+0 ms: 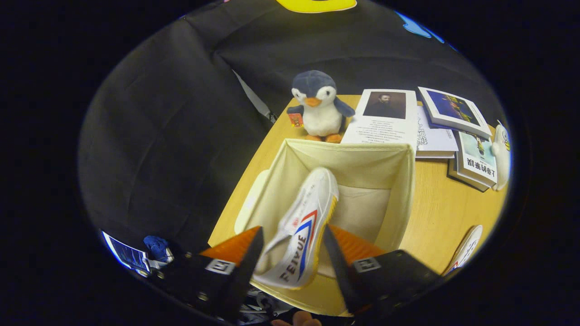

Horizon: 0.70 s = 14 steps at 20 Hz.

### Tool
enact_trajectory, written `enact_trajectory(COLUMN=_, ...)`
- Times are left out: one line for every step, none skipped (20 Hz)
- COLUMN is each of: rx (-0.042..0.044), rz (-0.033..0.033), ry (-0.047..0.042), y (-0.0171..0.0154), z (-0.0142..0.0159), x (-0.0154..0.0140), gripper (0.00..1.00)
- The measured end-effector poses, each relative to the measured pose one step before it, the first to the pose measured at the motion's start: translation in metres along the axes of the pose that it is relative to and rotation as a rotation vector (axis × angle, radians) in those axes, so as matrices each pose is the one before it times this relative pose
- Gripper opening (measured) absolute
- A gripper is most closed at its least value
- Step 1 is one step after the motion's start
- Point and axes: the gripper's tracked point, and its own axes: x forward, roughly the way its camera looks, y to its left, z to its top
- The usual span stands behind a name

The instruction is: Open the storage box then place both shoes into the box .Put the left shoe in first, then the right shoe, with the right side of both shoes facing outward in a uniform manner.

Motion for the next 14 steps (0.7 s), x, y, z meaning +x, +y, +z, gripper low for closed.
enact_trajectory(rx=-0.01523, rz=-0.01415, ry=-0.02297, y=-0.00643, z=0.00111, x=0.00414, gripper=0.99)
enact_trajectory(rx=-0.00882, rz=-0.00153, ry=-0.01995, y=-0.0044, z=0.00616, x=-0.00581, gripper=0.97)
enact_trajectory(rx=-0.001, rz=0.00011, ry=-0.01762, y=-0.00025, z=0.00454, x=-0.00954, gripper=0.97)
enact_trajectory(rx=0.00639, rz=0.00187, ry=-0.01646, y=-0.00249, z=0.0054, x=-0.00816, gripper=0.97)
enact_trajectory(rx=0.0098, rz=0.00277, ry=-0.01771, y=-0.00471, z=0.00324, x=-0.00652, gripper=0.97)
enact_trajectory(rx=0.01253, rz=-0.00151, ry=-0.02101, y=-0.00533, z=0.00487, x=-0.00809, gripper=0.97)
enact_trajectory(rx=0.00987, rz=-0.00272, ry=-0.01977, y=-0.00701, z=0.00383, x=-0.0083, gripper=0.97)
enact_trajectory(rx=0.00786, rz=-0.00624, ry=-0.01856, y=-0.00744, z=0.00385, x=-0.00837, gripper=0.97)
enact_trajectory(rx=0.00668, rz=-0.00872, ry=-0.01917, y=-0.00853, z=0.00325, x=-0.0083, gripper=0.97)
enact_trajectory(rx=0.00218, rz=-0.01081, ry=-0.01464, y=-0.00928, z=0.0028, x=-0.00791, gripper=0.97)
enact_trajectory(rx=0.00437, rz=-0.01246, ry=-0.01414, y=-0.00973, z=0.00121, x=-0.00714, gripper=0.97)
enact_trajectory(rx=0.01391, rz=-0.00632, ry=-0.01429, y=-0.00808, z=0.00216, x=-0.00722, gripper=0.97)
enact_trajectory(rx=0.01783, rz=-0.00263, ry=-0.01455, y=-0.00627, z=0.00162, x=-0.00643, gripper=0.97)
enact_trajectory(rx=0.01537, rz=-0.00678, ry=-0.01353, y=-0.00538, z=0.00041, x=-0.01155, gripper=0.97)
